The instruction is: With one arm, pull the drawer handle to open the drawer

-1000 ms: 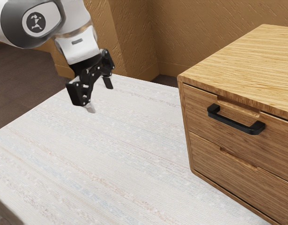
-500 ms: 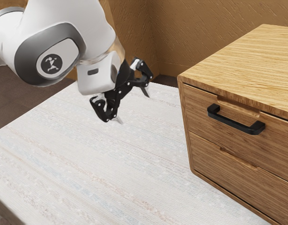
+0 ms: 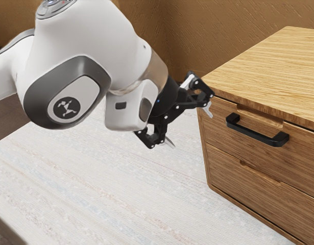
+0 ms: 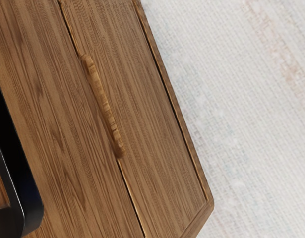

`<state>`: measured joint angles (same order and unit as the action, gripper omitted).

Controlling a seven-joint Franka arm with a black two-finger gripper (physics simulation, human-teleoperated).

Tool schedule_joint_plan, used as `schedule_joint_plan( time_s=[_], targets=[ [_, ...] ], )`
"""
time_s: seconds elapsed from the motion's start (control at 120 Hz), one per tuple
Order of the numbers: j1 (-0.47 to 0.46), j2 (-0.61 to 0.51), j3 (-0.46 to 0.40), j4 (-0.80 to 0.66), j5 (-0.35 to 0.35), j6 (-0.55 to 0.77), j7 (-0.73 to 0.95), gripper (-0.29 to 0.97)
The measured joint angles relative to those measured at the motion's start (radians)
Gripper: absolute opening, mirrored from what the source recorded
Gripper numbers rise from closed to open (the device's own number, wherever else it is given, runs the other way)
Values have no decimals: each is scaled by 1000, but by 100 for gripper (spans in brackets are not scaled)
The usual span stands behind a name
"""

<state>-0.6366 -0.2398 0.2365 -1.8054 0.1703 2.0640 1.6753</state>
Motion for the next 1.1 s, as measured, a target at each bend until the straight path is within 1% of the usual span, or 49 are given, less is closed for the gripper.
schedule_joint_plan(
  time_s=[0.325, 0.65, 0.867, 1.058, 1.1],
  targets=[
    [-28, 70, -5, 45, 1, 33, 37, 68],
    [-20, 117, 2, 42, 2, 145, 58, 68],
    [-20, 150, 8, 30, 2, 184, 66, 68],
    [-15, 171, 12, 29, 3, 198, 71, 78],
    [-15, 170, 12, 20, 4, 200, 72, 84]
  ],
)
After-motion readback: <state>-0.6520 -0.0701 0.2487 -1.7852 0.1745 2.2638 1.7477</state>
